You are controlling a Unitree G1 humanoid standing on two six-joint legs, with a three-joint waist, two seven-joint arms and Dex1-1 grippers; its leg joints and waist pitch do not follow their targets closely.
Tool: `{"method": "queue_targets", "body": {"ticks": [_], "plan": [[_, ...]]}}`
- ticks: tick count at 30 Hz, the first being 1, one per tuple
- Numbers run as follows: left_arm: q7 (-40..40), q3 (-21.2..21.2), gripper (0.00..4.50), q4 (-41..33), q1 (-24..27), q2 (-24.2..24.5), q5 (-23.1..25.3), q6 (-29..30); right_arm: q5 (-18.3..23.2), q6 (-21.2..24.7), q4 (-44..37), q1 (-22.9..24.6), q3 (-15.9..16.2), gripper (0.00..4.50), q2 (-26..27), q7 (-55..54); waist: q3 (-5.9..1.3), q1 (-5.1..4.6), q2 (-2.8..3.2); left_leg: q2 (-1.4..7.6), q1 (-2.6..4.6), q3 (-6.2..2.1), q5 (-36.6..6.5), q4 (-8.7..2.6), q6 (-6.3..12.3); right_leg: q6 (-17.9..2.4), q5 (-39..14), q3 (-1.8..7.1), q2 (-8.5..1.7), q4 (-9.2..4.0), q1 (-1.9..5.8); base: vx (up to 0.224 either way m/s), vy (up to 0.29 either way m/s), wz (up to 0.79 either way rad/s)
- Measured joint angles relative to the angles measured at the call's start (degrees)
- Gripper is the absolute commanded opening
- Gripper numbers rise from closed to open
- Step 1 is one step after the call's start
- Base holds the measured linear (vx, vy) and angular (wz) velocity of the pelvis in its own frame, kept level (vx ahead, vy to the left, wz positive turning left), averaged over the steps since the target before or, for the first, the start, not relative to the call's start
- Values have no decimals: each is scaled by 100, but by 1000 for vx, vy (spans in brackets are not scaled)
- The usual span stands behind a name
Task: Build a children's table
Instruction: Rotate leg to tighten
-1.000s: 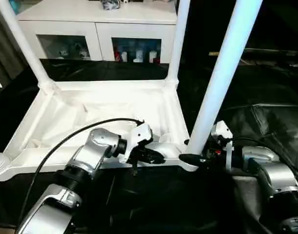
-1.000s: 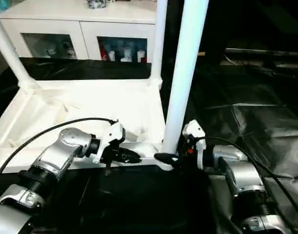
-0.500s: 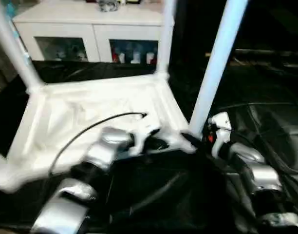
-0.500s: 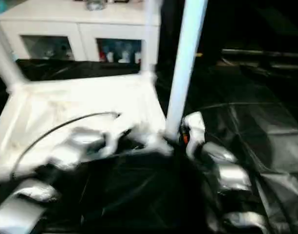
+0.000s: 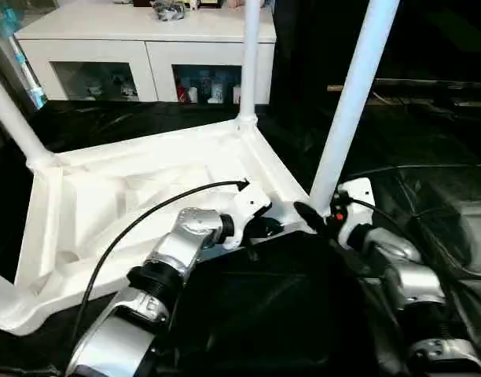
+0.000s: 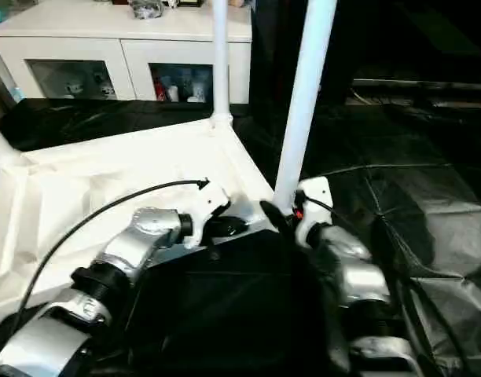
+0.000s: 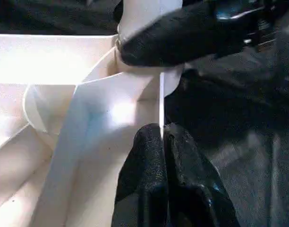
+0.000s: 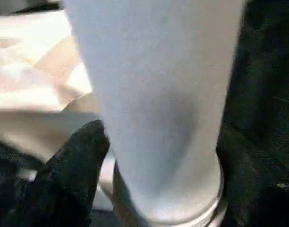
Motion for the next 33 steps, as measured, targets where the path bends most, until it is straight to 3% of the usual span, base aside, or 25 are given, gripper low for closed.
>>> {"method": "queue_targets", "body": {"ticks": [7,12,15,26,33], "plan": [[-1272,-109,0,-484,278,572,-259,-62,104,102,-473,263,442,376,-843,1809,5,43,8,9,-9,2,-1,-9,5,11,-11,-7,5,-4,-12,0,0,0],[-1887,-256,0,-684,338,886,-321,-54,258,191,-567,261,653,376,-1003,2457,9,97,12,9,-8,3,-1,-5,3,7,-9,-5,5,2,-12,0,0,0],[-2188,-274,0,-854,437,1049,-377,15,294,203,-566,258,719,350,-1024,2672,11,106,9,8,-8,5,-1,-3,2,6,-8,-2,4,2,-11,0,0,0],[-2053,-269,0,-942,478,1033,-399,103,379,351,-606,278,721,268,-954,2735,13,116,6,9,-9,5,-1,-1,3,6,-8,-2,4,2,-11,0,0,0],[-414,-21,0,-237,128,365,-74,69,160,284,-119,58,73,262,17,278,14,16,-3,2,12,4,0,3,0,12,-10,4,1,-3,1,0,0,0]]}}
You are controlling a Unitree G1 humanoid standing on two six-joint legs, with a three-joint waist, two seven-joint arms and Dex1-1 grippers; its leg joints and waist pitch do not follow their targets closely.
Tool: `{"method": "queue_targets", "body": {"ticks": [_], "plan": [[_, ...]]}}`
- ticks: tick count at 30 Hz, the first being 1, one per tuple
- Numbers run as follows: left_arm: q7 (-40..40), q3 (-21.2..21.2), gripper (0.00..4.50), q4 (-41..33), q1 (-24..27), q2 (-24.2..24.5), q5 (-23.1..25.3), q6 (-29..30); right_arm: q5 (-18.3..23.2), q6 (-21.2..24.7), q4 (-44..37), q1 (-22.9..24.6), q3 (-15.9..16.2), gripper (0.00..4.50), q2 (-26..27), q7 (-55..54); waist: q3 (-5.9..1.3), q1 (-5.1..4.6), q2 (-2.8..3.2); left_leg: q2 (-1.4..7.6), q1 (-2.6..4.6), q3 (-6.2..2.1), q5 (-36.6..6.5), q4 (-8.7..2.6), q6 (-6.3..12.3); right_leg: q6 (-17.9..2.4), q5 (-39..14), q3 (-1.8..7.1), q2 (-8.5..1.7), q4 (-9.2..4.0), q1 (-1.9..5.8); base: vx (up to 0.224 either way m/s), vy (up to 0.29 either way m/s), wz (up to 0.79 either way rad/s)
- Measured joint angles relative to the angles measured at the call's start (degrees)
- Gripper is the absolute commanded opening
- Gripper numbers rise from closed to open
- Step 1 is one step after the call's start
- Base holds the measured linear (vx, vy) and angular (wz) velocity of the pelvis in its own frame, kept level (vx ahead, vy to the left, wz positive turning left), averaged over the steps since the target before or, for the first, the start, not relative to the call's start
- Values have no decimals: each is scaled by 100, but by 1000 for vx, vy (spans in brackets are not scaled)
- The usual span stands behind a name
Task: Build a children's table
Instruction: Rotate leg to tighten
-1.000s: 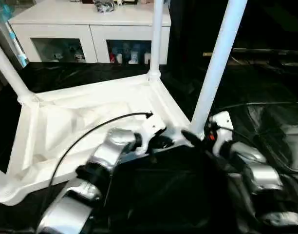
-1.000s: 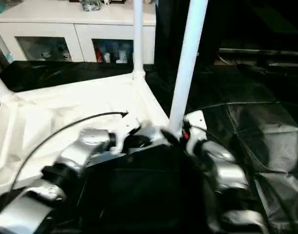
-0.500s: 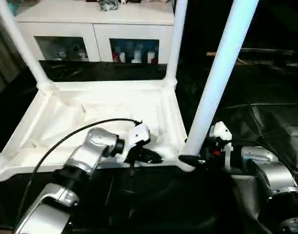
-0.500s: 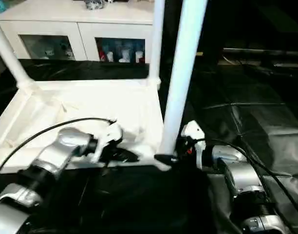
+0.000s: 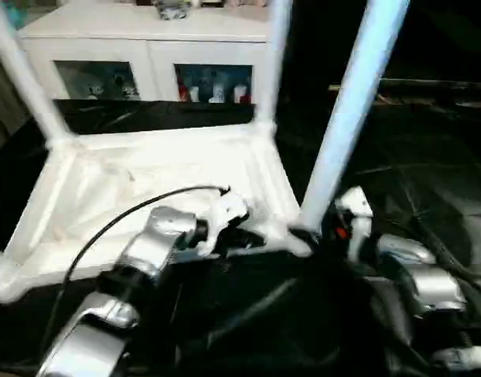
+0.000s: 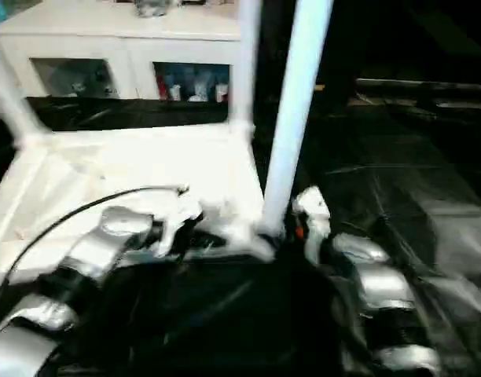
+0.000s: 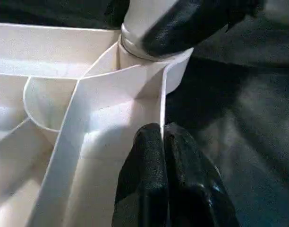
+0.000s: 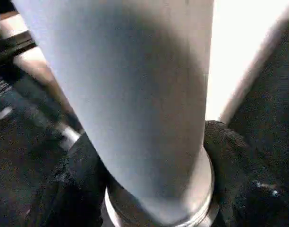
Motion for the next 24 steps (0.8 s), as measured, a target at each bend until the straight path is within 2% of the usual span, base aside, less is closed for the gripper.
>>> {"method": "queue_targets", "body": {"ticks": [6,8,10,13,15,20,24], "plan": [[919,50,0,444,-263,-478,79,76,-153,0,140,-176,-305,262,508,-1471,-3,-31,5,-6,0,-1,0,0,0,4,-2,6,-1,-4,4,0,0,0],[1026,64,0,506,-292,-559,95,78,-194,-25,156,-192,-339,262,555,-1616,-3,-27,5,-6,-2,-1,0,0,0,4,-2,6,-1,-5,6,0,0,0],[1026,77,0,519,-295,-577,100,64,-202,-116,157,-160,-341,331,561,-1622,-4,-22,7,-7,-3,-1,0,0,1,4,-2,6,-1,-7,8,0,0,0],[1017,76,0,545,-296,-605,129,-27,-308,-198,83,-92,-325,334,562,-1591,-3,-13,4,-6,-10,-1,0,0,1,3,-1,6,-1,-7,5,0,0,0],[1014,65,0,565,-297,-613,128,-83,-329,-202,24,-49,-325,373,535,-1542,-3,-4,5,-7,-12,-1,0,0,1,-19,12,7,-2,-7,6,0,0,0],[908,-16,0,565,-296,-653,126,-234,-156,-164,-343,275,-195,373,-177,-537,-1,88,3,-7,-27,2,1,-1,3,-15,10,8,-5,-8,5,0,0,0],[769,-22,0,381,-165,-597,126,-377,72,-66,-711,616,-228,373,-858,362,0,113,7,-1,-32,3,2,-7,6,5,-2,4,-4,-3,-2,0,0,0]]}}
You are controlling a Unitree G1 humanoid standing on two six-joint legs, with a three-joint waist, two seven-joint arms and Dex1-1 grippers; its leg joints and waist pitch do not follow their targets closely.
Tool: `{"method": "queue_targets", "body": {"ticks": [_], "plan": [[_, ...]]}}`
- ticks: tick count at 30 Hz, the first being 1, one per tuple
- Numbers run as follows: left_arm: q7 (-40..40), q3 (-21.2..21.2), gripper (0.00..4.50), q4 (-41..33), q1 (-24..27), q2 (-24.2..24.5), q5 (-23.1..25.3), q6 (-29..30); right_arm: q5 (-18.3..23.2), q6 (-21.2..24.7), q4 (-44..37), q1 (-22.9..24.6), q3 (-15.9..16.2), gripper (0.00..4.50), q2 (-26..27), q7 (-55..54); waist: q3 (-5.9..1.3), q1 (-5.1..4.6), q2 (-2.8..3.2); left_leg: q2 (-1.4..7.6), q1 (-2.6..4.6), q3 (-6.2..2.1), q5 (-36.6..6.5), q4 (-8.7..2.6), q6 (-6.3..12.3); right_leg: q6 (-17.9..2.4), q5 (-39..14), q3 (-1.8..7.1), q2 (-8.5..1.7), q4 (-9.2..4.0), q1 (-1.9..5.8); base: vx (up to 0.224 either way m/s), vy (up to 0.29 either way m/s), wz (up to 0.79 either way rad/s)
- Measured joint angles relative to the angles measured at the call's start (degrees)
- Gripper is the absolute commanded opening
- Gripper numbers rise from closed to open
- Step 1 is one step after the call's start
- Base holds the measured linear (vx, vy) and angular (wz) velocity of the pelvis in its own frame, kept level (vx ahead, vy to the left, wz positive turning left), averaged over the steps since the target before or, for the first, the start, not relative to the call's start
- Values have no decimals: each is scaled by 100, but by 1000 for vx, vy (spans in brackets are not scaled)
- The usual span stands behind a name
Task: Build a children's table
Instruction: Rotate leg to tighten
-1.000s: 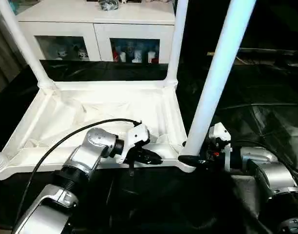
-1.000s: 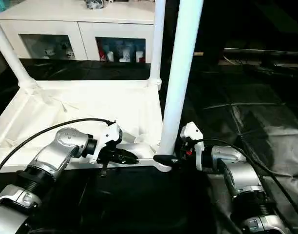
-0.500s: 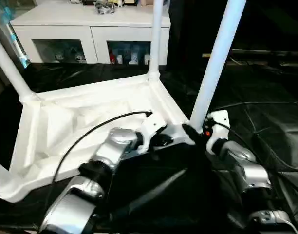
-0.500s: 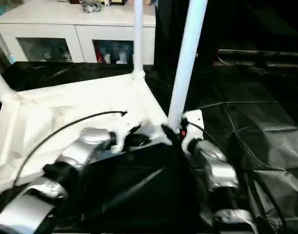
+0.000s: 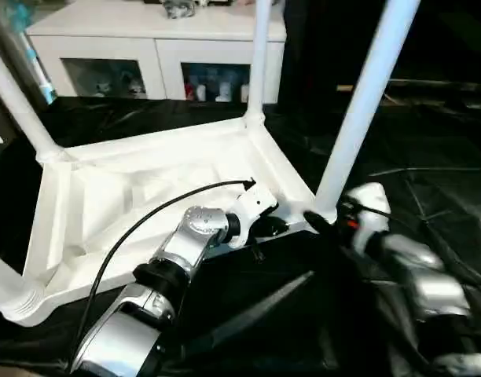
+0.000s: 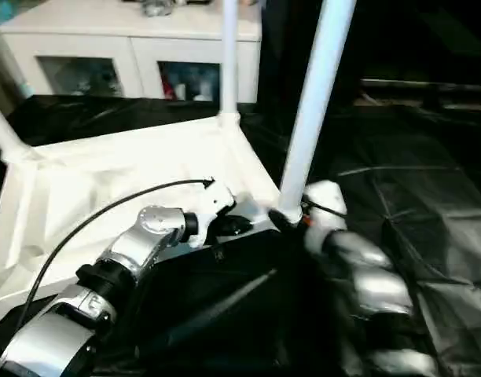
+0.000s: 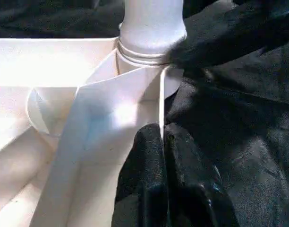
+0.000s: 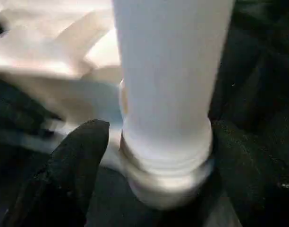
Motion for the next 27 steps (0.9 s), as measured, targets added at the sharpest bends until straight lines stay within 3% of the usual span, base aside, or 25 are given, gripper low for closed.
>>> {"method": "queue_targets", "body": {"ticks": [5,6,10,13,15,17,19,21,23,25,27], "plan": [[-18,21,0,-331,238,60,-65,-90,289,287,-411,337,-9,373,-434,823,8,-14,-8,4,-10,0,9,-1,14,5,-3,-4,2,0,-12,0,0,0],[-50,23,44,-532,347,96,-108,-69,381,388,-579,415,-9,381,-540,978,9,-15,-9,4,-17,0,9,-1,15,6,-3,-4,2,-1,-16,0,0,0],[-291,88,67,-2037,986,300,-531,419,813,833,-1339,707,53,381,-742,1391,45,-45,-61,6,-13,2,12,-8,24,12,-9,0,4,-2,-20,0,0,0],[-253,184,96,-3050,1464,439,-680,888,972,990,-1664,747,316,381,-468,1394,117,-142,-133,7,-4,-1,0,-30,0,15,-10,-2,9,-2,-27,0,0,0],[-224,243,97,-3489,1681,546,-760,1148,972,1027,-1688,715,416,381,-305,1372,155,-176,-132,5,-6,1,0,-38,-1,28,-18,2,9,-6,-31,0,0,0],[-194,360,135,-4146,2047,814,-852,1464,973,1094,-1794,709,571,381,-113,1344,239,-210,-147,3,-2,-2,0,-47,-2,44,-28,4,11,-5,-38,0,0,0],[-182,530,136,-4693,2425,1111,-996,1830,965,1125,-1806,660,703,381,68,1265,299,-212,-177,0,-18,0,1,-73,-4,43,-27,5,12,-8,-65,0,0,0],[-300,856,157,-5603,3128,1713,-1256,2439,852,934,-1589,353,756,381,575,813,344,-289,-219,0,-26,-7,13,-96,-26,25,-16,4,18,-2,-107,0,0,0],[-367,1063,185,-5861,3339,1944,-1329,2737,824,822,-1494,224,758,381,735,558,379,-261,-220,1,-47,-24,20,-104,-36,18,-12,-7,21,-6,-122,0,0,0],[-434,1403,186,-6349,3829,2171,-1438,2998,793,703,-1212,-27,690,381,1082,194,388,-237,-215,8,-40,14,25,-129,-44,2,-15,20,26,-12,-125,0,0,0],[-468,1742,222,-6620,4259,2337,-1457,3203,774,584,-1008,-166,619,381,1337,-65,405,-213,-198,4,-38,14,25,-135,-44,-8,-37,31,31,-15,-124,26,5,-2]]}}
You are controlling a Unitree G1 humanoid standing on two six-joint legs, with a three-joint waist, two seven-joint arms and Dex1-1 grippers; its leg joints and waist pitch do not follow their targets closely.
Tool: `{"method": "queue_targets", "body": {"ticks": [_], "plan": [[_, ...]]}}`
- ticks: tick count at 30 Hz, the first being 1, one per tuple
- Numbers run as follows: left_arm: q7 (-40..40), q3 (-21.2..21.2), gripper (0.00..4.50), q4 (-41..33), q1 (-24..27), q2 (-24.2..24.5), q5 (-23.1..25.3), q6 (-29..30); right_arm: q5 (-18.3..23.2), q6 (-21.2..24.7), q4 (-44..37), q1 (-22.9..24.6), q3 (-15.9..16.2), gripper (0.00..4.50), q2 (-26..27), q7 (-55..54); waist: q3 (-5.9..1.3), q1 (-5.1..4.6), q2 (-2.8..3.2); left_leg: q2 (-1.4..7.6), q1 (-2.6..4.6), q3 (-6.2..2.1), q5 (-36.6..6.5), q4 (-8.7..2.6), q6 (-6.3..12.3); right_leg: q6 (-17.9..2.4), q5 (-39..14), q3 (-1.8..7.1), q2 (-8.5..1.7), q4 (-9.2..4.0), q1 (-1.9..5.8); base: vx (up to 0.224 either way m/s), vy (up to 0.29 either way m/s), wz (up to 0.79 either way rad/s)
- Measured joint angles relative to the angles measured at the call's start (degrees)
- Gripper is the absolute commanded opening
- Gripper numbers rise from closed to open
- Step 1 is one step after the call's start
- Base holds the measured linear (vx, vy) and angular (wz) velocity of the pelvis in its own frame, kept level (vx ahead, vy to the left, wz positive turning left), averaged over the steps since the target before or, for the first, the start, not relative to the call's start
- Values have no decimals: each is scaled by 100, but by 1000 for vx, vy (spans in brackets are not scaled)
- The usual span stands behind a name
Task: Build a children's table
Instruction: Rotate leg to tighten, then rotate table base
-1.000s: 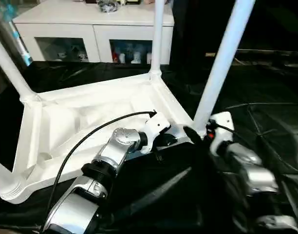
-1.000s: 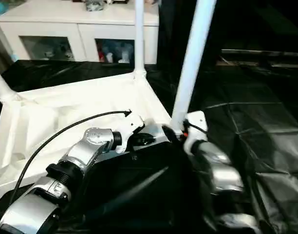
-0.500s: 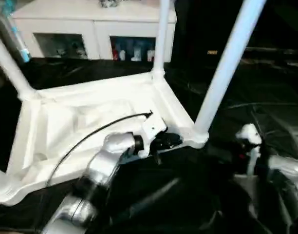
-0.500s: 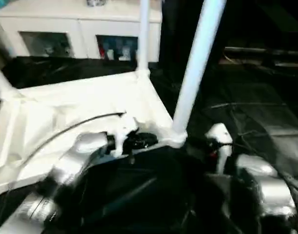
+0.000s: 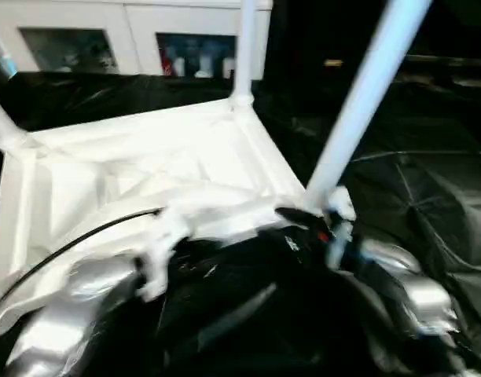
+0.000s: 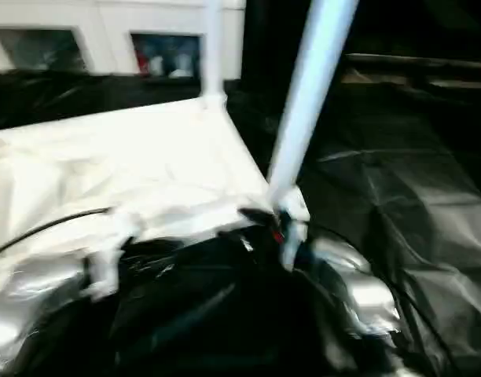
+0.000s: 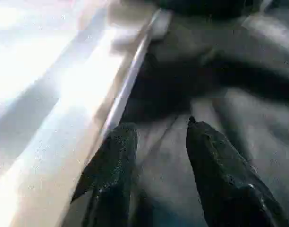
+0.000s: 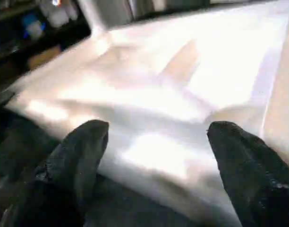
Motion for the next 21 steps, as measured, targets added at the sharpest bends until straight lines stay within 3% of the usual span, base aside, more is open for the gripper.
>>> {"method": "queue_targets", "body": {"ticks": [4,7,10,12,16,21], "plan": [[52,618,236,-407,843,195,-65,214,4,-164,361,-167,-110,381,401,-375,25,21,0,1,0,3,-2,-23,5,-21,-17,-2,5,-18,-1,0,0,0],[234,813,268,-641,1195,226,-83,254,0,-380,609,-337,-170,381,663,-644,30,26,-1,3,10,3,-2,-21,4,-22,-18,0,6,-12,7,0,0,0],[477,962,294,-740,1466,189,-65,240,0,-663,1043,-568,-413,381,910,-1140,32,11,-10,2,34,5,-1,-20,-5,-23,-17,10,6,4,20,0,0,0],[690,1011,313,-774,1707,88,45,130,58,-965,1633,-910,-783,381,1139,-1706,32,12,-10,-1,50,10,0,-19,-9,-23,-17,27,8,14,25,0,0,0],[1031,981,339,-739,1862,-142,216,-102,202,-1461,2422,-1422,-1411,381,1151,-2480,28,74,-16,3,50,36,1,-18,-9,-21,-15,112,43,24,38,0,0,0],[1336,961,385,-590,1832,-269,274,-376,197,-1778,2896,-1657,-1501,381,994,-2700,22,122,-26,9,46,34,24,0,-15,-15,-11,133,60,39,54,0,0,0]]}}
